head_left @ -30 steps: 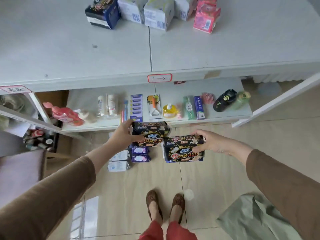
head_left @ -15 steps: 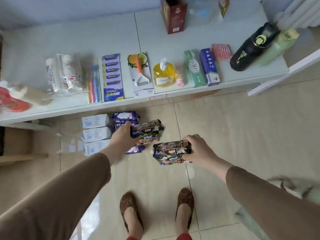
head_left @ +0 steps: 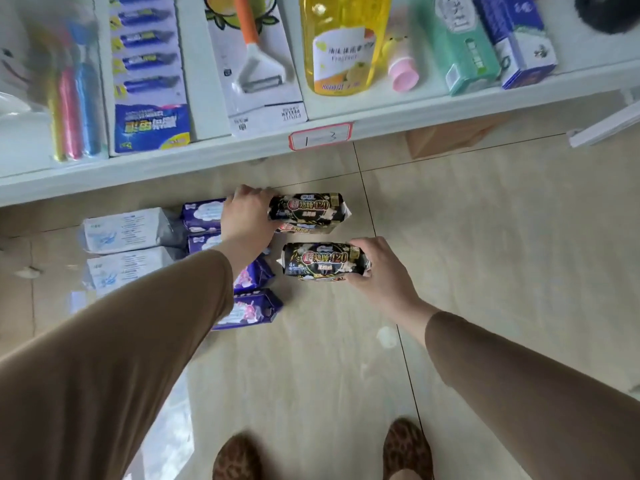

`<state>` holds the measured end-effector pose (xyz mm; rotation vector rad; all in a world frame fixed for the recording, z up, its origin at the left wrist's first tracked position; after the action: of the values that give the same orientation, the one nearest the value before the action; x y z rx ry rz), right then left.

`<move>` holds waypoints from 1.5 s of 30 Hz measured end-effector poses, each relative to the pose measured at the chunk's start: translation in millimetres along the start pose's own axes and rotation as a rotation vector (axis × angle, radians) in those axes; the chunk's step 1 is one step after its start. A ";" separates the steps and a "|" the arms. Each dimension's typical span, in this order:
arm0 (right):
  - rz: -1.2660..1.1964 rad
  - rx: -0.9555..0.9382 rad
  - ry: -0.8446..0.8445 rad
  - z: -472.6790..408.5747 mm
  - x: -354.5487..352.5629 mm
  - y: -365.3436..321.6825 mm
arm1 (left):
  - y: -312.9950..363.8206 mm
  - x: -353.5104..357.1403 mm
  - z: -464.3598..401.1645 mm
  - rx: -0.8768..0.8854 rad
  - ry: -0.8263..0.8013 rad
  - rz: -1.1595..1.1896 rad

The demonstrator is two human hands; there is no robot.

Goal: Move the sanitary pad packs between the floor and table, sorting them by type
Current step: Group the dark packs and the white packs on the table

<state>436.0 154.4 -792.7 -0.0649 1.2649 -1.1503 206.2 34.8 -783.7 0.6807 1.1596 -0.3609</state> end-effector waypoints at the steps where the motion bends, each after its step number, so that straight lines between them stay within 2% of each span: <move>1: 0.002 -0.006 0.000 -7.2 6.2 3.5 | -4.0 7.4 -7.4 0.006 0.014 -0.006; 6: 0.008 -0.041 0.018 -37.6 28.4 12.0 | -26.0 36.3 -32.8 -0.002 0.039 -0.041; 16: 0.084 -0.024 0.030 -78.8 51.3 -5.7 | -56.6 36.5 -31.5 0.073 -0.107 -0.076; 22: 0.005 -0.025 0.047 -65.6 47.4 -17.5 | -60.8 20.3 -5.7 0.062 -0.099 -0.047; 25: 0.048 -0.037 0.043 -41.5 28.9 -25.0 | -51.3 6.2 21.6 0.044 -0.127 -0.028; 29: 0.158 -0.001 -0.001 2.7 -16.0 -43.7 | -24.7 -25.8 71.2 0.022 -0.162 0.011; 34: 0.251 -0.059 -0.052 70.8 -100.1 -90.7 | 34.0 -97.1 134.3 0.024 -0.133 0.125; 41: 0.324 -0.183 -0.057 151.3 -255.6 -193.5 | 132.6 -260.2 203.4 0.054 -0.018 0.218; 45: 0.323 -0.298 -0.001 189.3 -347.1 -270.9 | 183.5 -372.3 228.5 0.116 0.075 0.198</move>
<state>456.3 165.5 -314.0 -0.0786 1.3809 -0.6812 338.7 -8.1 -330.8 0.9093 1.1368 -0.2374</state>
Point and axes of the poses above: each hand's wrist, its own z-axis away from the middle knuckle, its own x-axis out of the palm, y = z × x, the point moved 3 cm from there along -z, towards the middle knuckle, and after that the axes turned 6 degrees about z, right-handed, at the moved point
